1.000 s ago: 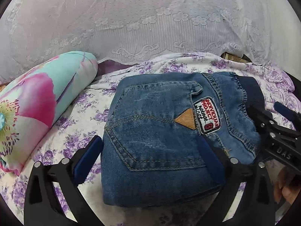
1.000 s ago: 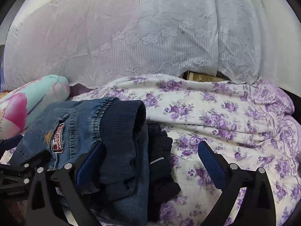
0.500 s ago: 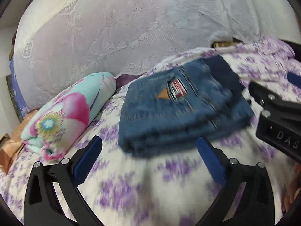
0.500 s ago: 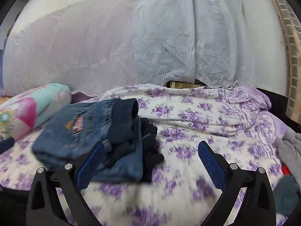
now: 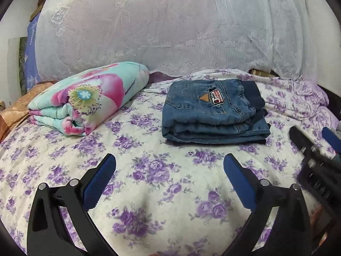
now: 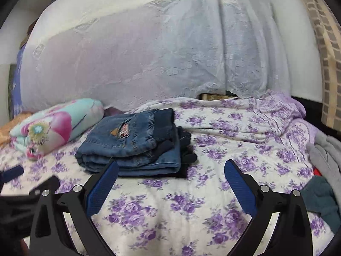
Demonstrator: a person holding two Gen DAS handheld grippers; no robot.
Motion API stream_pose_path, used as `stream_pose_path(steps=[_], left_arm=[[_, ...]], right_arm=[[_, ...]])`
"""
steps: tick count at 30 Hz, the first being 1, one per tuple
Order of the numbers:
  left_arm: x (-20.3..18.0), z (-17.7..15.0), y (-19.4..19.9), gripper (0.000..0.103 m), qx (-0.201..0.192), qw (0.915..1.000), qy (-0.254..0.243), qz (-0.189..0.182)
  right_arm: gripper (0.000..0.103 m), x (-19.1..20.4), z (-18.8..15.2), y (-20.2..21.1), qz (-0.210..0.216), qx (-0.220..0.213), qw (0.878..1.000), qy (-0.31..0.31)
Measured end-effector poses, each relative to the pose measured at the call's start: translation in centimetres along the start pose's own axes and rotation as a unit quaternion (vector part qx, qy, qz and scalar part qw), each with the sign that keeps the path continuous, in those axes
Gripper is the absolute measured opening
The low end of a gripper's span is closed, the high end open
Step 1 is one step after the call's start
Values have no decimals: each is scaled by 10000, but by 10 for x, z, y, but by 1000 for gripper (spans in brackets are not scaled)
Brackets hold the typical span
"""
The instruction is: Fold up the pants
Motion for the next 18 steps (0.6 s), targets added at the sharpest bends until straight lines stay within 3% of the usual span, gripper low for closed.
stream_pose_path(steps=[2,6,18], left_arm=[[1,2,-5,99,-30,10000,-54,21],[-3,10,-18,99,-104,9989,-390,231],[-21,14,-35,99,-94,9962,-841,185]], right_arm=[[100,6,-2,-9,-76,174,9997,131],[100,6,0,-35,172,509,9985,-60],[100,10,7,-45,306,355,9989,-35]])
Point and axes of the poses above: each gripper's, at about its wrist camera, not at the fingertips, and y roughly against the way its jaws point, x to its left, z to its top, the point moved 4 cm from there along -y, roughly the way its jaws point, and after that the axes turned 3 degrees about -y, right-handed, at the moved point
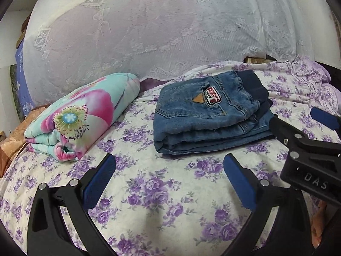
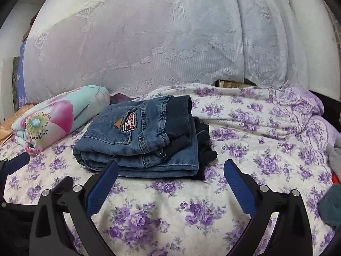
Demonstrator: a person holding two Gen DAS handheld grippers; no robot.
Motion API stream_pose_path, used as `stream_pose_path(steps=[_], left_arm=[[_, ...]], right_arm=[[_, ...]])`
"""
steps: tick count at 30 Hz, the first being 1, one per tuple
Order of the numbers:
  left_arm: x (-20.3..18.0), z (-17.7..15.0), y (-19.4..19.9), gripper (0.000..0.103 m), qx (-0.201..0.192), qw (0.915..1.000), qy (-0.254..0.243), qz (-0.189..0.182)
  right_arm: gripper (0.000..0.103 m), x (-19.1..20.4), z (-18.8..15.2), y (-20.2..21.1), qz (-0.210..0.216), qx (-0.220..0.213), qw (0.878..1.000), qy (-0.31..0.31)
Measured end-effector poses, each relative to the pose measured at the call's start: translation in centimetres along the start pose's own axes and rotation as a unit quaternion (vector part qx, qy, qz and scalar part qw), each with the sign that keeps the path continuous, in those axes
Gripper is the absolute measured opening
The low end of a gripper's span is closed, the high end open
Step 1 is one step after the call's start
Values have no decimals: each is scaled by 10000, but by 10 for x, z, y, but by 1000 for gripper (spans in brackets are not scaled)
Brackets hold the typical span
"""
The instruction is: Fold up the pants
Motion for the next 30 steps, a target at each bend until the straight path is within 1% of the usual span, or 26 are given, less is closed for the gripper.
stream_pose_path(steps=[4,14,26,30], left_arm=[[1,-1,-2,99,63,9999,78,-95],[-1,-1,-2,99,5,10000,18,-90],[-3,-1,0,99,-10,10000,-17,-72],[-4,0,2,99,-45,9999,-54,-131]], right_arm=[[100,4,0,0,-49,-3,9999,119],[100,-1,-2,-2,-29,85,10000,-27],[100,0,-3,-3,-29,104,9999,-29],[100,0,-3,-3,-9,97,9999,-42]])
Point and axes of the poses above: each gripper's, at about its wrist camera, not at the fingertips, and y roughly against the way its jaws point, x to its left, z to its top, the point moved 4 cm from there along -y, roughly the way its jaws point, and after that the axes turned 3 degrees about -y, right-handed, at the moved point
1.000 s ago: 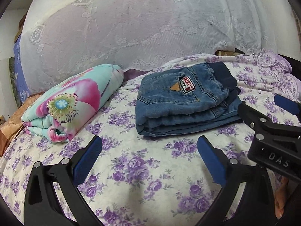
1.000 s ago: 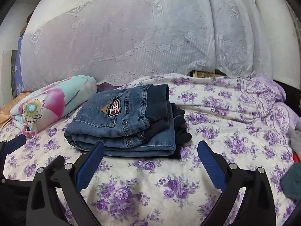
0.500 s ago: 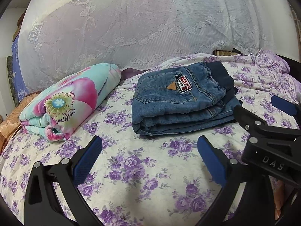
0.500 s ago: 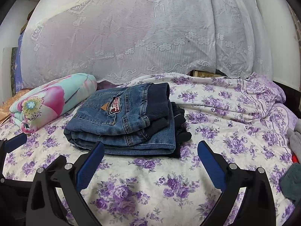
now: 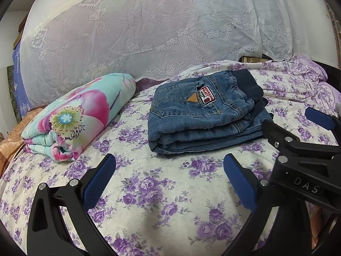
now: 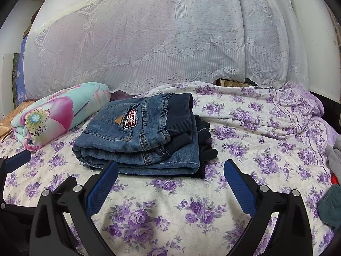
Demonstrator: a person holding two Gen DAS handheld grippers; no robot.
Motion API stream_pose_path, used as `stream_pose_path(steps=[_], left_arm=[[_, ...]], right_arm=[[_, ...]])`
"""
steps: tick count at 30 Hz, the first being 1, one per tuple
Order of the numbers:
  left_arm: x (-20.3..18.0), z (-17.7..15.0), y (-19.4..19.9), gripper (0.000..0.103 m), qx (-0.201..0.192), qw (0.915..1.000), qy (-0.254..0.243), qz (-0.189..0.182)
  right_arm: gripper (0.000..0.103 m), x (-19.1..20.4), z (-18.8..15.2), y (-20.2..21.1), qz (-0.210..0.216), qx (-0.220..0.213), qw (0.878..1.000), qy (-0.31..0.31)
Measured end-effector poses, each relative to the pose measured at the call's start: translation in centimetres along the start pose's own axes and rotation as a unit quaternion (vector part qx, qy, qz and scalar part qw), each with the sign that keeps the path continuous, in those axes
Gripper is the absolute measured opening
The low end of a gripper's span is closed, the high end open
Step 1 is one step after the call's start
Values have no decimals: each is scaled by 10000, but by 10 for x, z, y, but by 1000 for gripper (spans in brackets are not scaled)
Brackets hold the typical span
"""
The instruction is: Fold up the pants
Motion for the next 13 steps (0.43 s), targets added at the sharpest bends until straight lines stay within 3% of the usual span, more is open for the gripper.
stream_pose_path(steps=[5,13], left_arm=[[-2,1,6,99,-190,9997,-63,107],[7,1,-2,99,50,9997,222,-118]], right_arm=[[100,-4,0,-2,44,31,9999,-122],[100,-6,-1,-4,53,94,9998,-184]])
Point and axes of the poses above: each gripper's, at about its wrist camera, not at the fingertips, and y roughly against the way its jaws point, x to its left, z to its top, the point moved 4 cm from there along -y, roughly the way its jaws point, and after that the axes turned 3 degrees about -y, right-handed, at the moved point
